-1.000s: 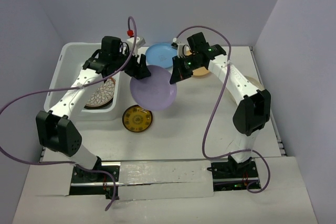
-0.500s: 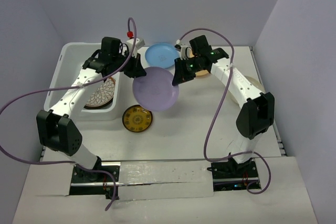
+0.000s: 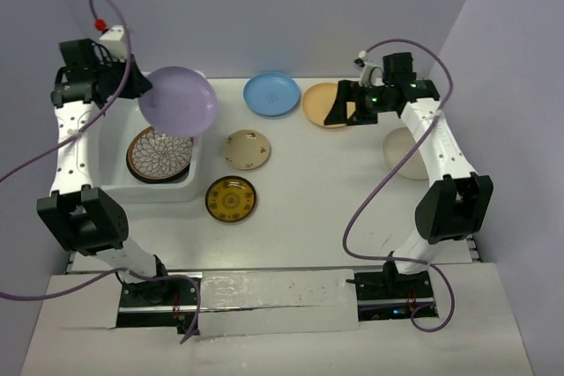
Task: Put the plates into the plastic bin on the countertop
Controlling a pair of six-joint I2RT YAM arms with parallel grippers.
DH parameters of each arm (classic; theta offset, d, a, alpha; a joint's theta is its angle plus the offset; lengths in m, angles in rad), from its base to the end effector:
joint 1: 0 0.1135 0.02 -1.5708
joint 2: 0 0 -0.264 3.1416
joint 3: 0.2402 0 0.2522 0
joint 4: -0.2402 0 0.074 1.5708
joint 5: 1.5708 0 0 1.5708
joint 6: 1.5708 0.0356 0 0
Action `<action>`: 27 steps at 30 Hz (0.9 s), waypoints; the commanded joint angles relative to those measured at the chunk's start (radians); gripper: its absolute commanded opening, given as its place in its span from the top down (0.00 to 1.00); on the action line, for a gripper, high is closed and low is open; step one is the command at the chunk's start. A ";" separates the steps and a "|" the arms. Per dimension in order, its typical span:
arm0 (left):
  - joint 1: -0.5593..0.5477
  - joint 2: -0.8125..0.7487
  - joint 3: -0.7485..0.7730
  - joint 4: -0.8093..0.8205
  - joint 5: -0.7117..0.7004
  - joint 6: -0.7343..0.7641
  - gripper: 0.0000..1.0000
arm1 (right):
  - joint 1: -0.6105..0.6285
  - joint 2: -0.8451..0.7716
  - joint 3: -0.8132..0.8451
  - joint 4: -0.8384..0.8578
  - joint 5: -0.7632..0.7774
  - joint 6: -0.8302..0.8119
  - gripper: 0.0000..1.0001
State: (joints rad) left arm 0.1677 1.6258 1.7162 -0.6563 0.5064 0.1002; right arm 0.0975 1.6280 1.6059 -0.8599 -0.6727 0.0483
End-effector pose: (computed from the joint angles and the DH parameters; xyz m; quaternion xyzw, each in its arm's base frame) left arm 0.3596 0.0434 0.4026 0.0919 0.8520 -0.1553 0.4914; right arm 0.3422 0.0558 0.3530 -0.1332 0.8855 0.3330 0.2952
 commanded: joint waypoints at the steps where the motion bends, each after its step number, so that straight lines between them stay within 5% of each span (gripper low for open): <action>1: 0.124 0.049 0.027 -0.014 -0.049 0.082 1.00 | -0.127 -0.090 -0.048 -0.068 0.050 -0.170 0.00; 9: 0.225 0.137 -0.031 0.011 -0.087 0.146 1.00 | -0.246 -0.149 -0.192 -0.063 0.276 -0.321 0.00; 17: 0.225 0.202 -0.126 0.094 -0.149 0.166 0.99 | -0.307 -0.110 -0.222 -0.041 0.319 -0.376 0.01; 27: 0.223 0.294 -0.137 0.114 -0.157 0.165 0.75 | -0.306 -0.052 -0.300 0.059 0.359 -0.539 0.09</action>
State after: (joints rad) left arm 0.3935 1.9051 1.5818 -0.5986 0.3476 0.2606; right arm -0.2081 1.5555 1.3413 -0.8849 -0.3531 -0.3967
